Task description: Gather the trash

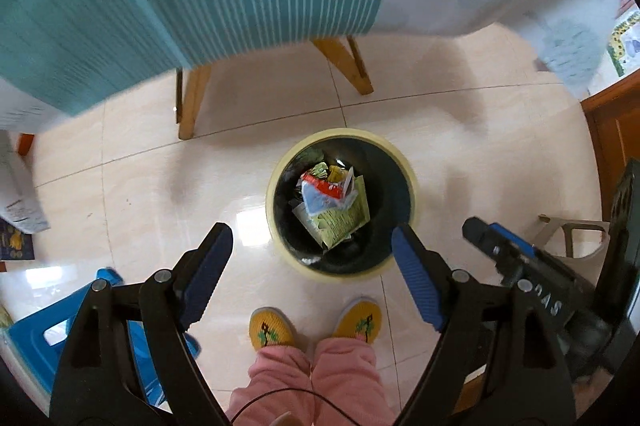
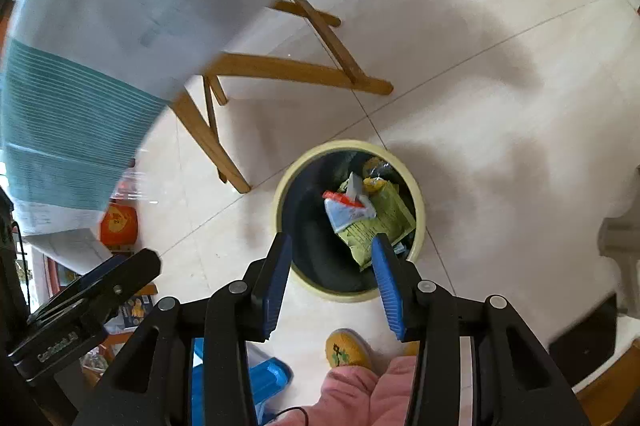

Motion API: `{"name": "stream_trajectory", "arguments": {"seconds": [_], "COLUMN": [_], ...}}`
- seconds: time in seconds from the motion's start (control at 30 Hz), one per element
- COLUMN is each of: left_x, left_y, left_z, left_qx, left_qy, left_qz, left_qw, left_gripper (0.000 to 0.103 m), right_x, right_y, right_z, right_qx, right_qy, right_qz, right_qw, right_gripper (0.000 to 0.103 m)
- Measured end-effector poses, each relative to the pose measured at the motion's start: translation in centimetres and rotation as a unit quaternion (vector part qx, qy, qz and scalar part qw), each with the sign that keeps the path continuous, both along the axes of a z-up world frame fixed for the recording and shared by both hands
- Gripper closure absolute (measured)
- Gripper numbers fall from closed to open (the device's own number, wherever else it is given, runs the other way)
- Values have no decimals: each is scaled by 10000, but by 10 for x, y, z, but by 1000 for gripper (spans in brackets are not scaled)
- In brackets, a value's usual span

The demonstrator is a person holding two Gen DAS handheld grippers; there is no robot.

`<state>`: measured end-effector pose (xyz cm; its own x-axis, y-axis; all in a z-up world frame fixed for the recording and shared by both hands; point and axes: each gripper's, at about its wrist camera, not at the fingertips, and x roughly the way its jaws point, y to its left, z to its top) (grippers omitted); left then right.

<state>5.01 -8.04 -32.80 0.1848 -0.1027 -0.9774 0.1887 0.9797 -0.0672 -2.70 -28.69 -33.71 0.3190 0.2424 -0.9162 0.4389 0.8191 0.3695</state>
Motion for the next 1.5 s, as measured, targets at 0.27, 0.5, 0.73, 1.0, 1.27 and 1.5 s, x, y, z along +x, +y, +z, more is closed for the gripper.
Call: {"name": "stream_trajectory", "arguments": {"seconds": [0.27,0.5,0.73,1.0,1.27,1.5], "left_x": [-17,-26,-28,-25,-21,-10], "left_y": [18,30,33,26,19,23], "left_z": [112,195,267,342,394,417], "left_qx": [-120,-209,-325,-387,-331,-373], "left_qy": [-318,-531,-838,-1405,-1952,-2131], "left_qz": [-101,-29,-39,77,368,625], "left_qw": [9994,9984,9959,9893,9795,9743], "left_gripper": [23,23,23,23,23,23], "right_x": [-11,-14,-9,-1,18,51], "right_y": [11,30,41,35,31,29], "right_z": [107,192,277,345,378,385], "right_qx": [-129,-250,-417,-315,-317,-330], "right_qy": [-262,-601,-1065,-1543,-1935,-2026], "right_qz": [192,509,767,956,1288,1461], "right_qw": [9994,9966,9905,9829,9721,9677], "right_gripper": [60,60,59,59,58,58]}}
